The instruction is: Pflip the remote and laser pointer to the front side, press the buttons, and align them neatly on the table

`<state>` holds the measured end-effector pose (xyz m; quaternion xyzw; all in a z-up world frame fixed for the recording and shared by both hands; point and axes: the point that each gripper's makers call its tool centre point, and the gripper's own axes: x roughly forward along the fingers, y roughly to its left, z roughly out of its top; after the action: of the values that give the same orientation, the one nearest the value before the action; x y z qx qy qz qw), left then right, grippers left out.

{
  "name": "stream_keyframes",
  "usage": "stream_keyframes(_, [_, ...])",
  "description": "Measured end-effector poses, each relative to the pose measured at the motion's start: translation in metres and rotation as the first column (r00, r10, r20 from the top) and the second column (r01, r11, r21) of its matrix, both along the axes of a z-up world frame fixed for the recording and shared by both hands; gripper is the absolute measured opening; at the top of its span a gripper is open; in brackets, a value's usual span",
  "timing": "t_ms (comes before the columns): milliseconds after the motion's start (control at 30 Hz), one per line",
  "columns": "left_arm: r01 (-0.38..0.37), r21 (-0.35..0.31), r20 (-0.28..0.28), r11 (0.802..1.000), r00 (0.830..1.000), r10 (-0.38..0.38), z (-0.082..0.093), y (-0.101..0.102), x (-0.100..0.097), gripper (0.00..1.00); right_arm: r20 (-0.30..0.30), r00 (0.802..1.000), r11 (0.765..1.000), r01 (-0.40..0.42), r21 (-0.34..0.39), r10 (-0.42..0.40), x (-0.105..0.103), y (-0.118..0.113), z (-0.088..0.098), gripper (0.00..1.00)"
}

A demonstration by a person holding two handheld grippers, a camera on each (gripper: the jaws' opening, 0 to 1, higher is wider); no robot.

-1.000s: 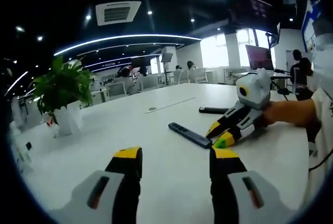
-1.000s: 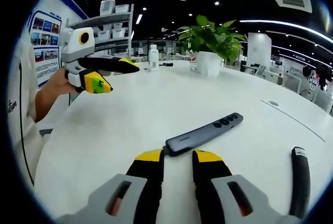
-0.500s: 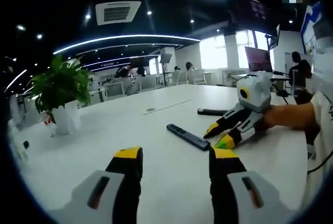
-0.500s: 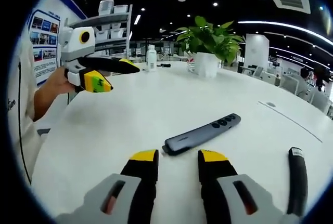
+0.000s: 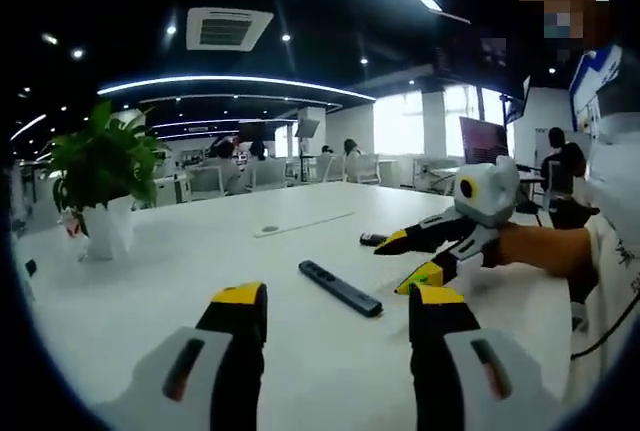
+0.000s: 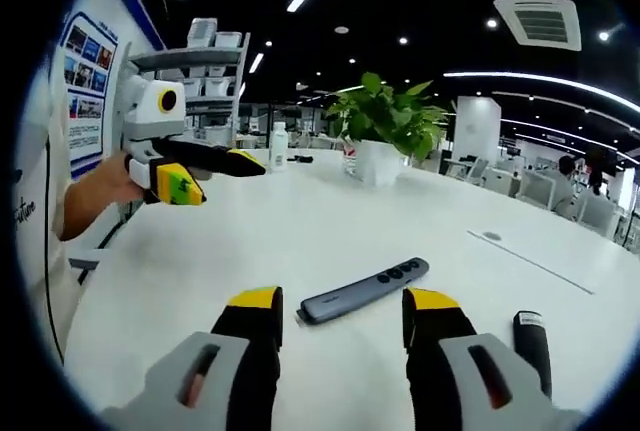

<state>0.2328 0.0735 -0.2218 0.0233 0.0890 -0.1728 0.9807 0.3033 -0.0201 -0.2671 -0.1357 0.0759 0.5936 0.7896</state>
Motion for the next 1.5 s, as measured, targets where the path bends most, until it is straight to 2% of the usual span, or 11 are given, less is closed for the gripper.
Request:
stream_keyframes(67, [0.0,0.006,-0.008,1.0,1.0,0.0,-0.002,0.0,0.001,0.57,0.049,0.998,0.999,0.045,0.005,-0.045,0.006,-0.009,0.008,0.5])
stream_keyframes(267, [0.012,0.03,-0.021,0.999,1.0,-0.012,-0.005,-0.002,0.011,0.57,0.093,0.989,0.994,0.111,0.026,-0.113,0.004,-0.033,0.026,0.47])
stream_keyframes(333, [0.002,0.042,-0.066,0.999,0.998,0.001,-0.01,0.001,0.015,0.55,0.126,0.982,0.99,0.139,0.027,-0.141,0.006,-0.042,0.032,0.46])
stream_keyframes(500, [-0.025,-0.119,-0.104,0.993,0.995,0.012,-0.012,0.005,0.02,0.54,0.206,0.956,0.978,0.206,0.027,-0.207,0.006,-0.066,0.05,0.44])
stream_keyframes(600, [-0.033,-0.142,-0.108,0.989,0.994,0.017,-0.015,0.008,0.021,0.54,0.228,0.942,0.969,0.244,0.038,-0.246,0.006,-0.079,0.058,0.43])
stream_keyframes(733, [-0.03,-0.141,-0.107,0.99,0.994,0.015,-0.015,0.007,0.021,0.54,0.231,0.94,0.967,0.251,0.035,-0.253,0.006,-0.083,0.059,0.41])
stream_keyframes(833, [0.077,-0.08,-0.043,0.994,0.996,-0.081,-0.008,-0.01,0.024,0.54,0.22,0.907,0.932,0.36,0.041,-0.36,0.013,-0.116,0.066,0.39])
stream_keyframes(1000, [0.123,-0.11,-0.048,0.986,0.99,-0.129,-0.017,-0.021,0.035,0.53,0.254,0.865,0.893,0.45,-0.013,-0.433,0.017,-0.143,0.063,0.38])
stream_keyframes(1133, [0.152,-0.096,-0.06,0.984,0.986,-0.158,-0.022,-0.024,0.045,0.53,0.24,0.849,0.871,0.49,-0.023,-0.471,0.017,-0.153,0.058,0.36])
stream_keyframes(1400, [0.149,-0.047,-0.039,0.988,0.988,-0.151,-0.018,-0.024,0.051,0.53,0.224,0.842,0.858,0.512,-0.045,-0.491,0.024,-0.159,0.051,0.37])
stream_keyframes(1500, [0.144,-0.031,-0.033,0.989,0.989,-0.145,-0.023,-0.03,0.038,0.53,0.185,0.859,0.869,0.493,-0.049,-0.477,0.03,-0.159,0.051,0.37])
